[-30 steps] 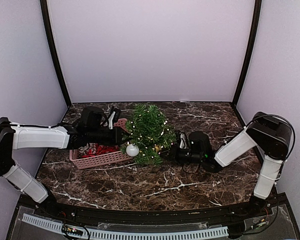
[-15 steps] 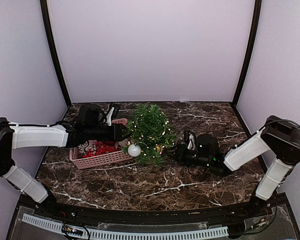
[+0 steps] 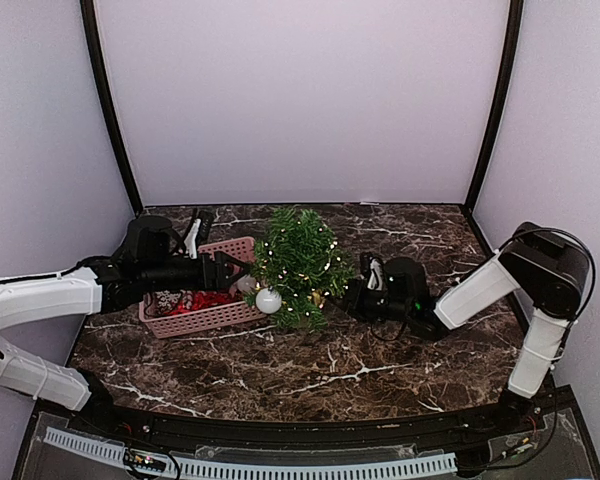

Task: Decorate the small christmas tree
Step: Turn around the Christmas tree at the center of the board.

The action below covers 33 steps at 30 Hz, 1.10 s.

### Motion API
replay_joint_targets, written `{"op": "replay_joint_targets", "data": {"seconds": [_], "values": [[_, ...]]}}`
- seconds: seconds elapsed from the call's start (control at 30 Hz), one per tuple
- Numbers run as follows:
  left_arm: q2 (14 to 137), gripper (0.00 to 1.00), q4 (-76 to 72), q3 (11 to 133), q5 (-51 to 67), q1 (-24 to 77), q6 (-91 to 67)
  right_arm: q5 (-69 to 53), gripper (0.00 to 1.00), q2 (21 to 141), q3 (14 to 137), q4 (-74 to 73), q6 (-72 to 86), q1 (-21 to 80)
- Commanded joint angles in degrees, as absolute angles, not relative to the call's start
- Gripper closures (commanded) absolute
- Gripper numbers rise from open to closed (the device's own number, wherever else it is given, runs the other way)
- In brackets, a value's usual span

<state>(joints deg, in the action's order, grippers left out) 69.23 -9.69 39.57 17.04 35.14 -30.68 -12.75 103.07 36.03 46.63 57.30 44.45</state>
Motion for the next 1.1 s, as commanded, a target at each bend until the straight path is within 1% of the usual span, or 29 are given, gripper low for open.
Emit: {"op": "replay_joint_targets", "data": {"seconds": [0.0,0.13,0.23,0.43,0.63,0.77,0.83,1.0,1.07], "values": [[68.7,0.26,-9.7,39.2,18.0,34.9,-32.0,-16.4,0.51,105.6,39.5,49.5,54.1,44.1],[69.4,0.26,-8.6,39.9,16.9,34.7,-31.1,-18.4,0.56,107.8,41.3,50.7,53.9,44.1],[69.3,0.26,-4.9,40.5,14.4,33.7,-30.6,-19.5,0.59,108.8,41.9,51.3,54.3,44.4],[67.0,0.25,-2.2,38.9,14.8,29.3,-31.2,-20.2,0.61,109.8,42.2,52.5,55.8,46.8],[64.9,0.23,-0.7,37.5,14.7,26.9,-30.9,-19.6,0.62,110.8,41.6,55.2,58.8,49.5],[63.9,0.22,1.4,37.3,13.9,25.7,-30.3,-17.7,0.63,109.2,39.6,56.4,59.9,50.1],[63.6,0.22,3.0,37.6,13.1,25.0,-30.0,-15.6,0.62,107.0,37.5,56.1,60.0,50.1],[63.0,0.21,9.8,38.7,8.3,22.1,-30.6,-9.1,0.53,98.4,32.3,49.9,58.2,49.7],[63.1,0.23,11.9,39.0,5.5,21.4,-30.8,-6.9,0.51,94.3,29.8,47.8,57.9,48.7]]}}
